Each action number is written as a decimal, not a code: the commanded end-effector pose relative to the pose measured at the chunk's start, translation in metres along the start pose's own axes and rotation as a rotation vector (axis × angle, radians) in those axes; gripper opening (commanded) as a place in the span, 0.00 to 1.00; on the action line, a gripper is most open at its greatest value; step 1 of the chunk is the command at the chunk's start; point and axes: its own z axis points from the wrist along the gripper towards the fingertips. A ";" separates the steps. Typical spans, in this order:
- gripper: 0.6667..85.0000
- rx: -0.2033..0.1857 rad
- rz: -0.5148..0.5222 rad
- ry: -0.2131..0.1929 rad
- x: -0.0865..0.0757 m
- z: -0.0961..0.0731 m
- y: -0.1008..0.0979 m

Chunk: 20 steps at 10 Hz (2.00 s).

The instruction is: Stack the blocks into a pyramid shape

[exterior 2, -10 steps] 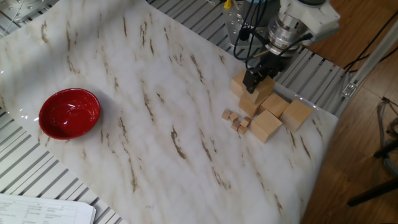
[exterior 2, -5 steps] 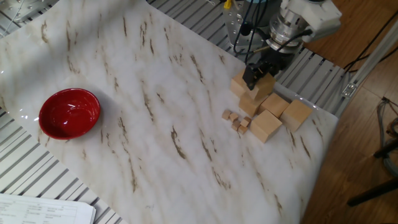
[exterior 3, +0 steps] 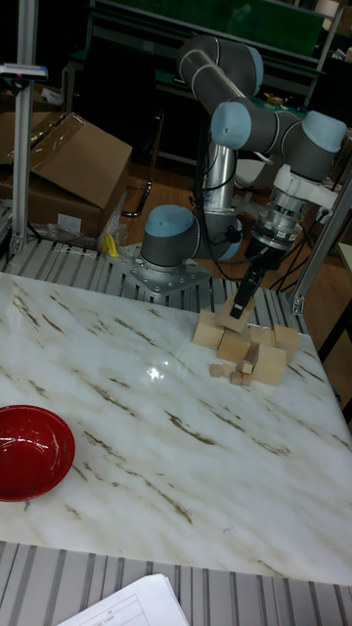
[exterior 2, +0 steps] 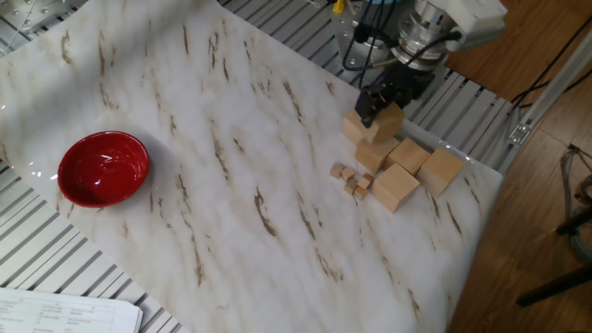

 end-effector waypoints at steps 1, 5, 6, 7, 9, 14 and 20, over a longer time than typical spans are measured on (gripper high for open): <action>0.22 0.014 0.004 0.039 0.014 -0.015 -0.022; 0.17 0.031 0.003 0.028 0.024 -0.009 -0.046; 0.15 0.039 -0.001 0.013 0.023 -0.008 -0.054; 0.13 0.044 0.001 0.007 0.024 -0.010 -0.062; 0.11 0.052 -0.008 0.026 0.029 -0.012 -0.073; 0.01 0.042 0.044 0.020 0.014 -0.011 -0.080; 0.00 -0.056 0.171 -0.052 -0.013 -0.012 -0.056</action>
